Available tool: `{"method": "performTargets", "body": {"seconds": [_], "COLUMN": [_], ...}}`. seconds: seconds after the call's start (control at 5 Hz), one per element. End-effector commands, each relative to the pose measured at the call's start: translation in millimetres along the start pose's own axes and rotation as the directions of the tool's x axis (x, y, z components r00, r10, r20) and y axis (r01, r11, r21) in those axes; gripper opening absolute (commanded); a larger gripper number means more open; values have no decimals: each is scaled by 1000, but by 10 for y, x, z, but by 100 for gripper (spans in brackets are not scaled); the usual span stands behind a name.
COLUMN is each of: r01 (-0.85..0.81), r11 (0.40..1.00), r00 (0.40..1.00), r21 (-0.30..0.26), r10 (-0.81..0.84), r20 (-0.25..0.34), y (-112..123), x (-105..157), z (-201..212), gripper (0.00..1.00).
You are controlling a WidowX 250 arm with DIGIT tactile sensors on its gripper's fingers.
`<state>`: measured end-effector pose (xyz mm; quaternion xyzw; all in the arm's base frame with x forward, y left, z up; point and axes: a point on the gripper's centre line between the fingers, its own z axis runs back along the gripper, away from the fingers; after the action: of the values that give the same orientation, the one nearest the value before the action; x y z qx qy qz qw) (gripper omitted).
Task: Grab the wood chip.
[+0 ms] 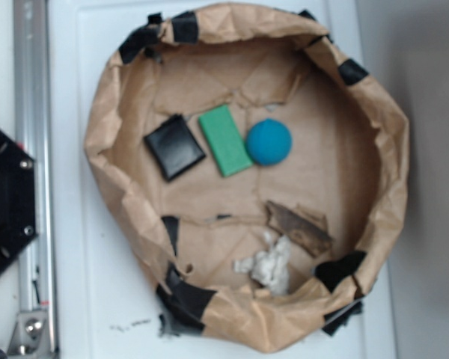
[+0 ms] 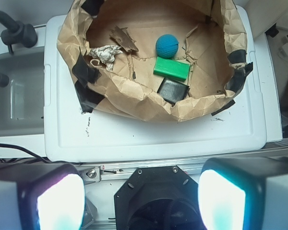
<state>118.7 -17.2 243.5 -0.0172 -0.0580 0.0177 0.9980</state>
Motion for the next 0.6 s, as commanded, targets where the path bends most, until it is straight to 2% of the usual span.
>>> {"method": "performTargets", "body": {"seconds": [0.0,0.2,0.4], "r01": [0,-228,-123], "r11": [1000,970,967], "r00": [1000,947,948], "r21": [0,-80,-223], "r10": [0,240,181], "r20": [0,212,261], "y": [0,248,171], "x": [0,409,840], "z": [0,-542,-936], "gripper": [100,100,100]}}
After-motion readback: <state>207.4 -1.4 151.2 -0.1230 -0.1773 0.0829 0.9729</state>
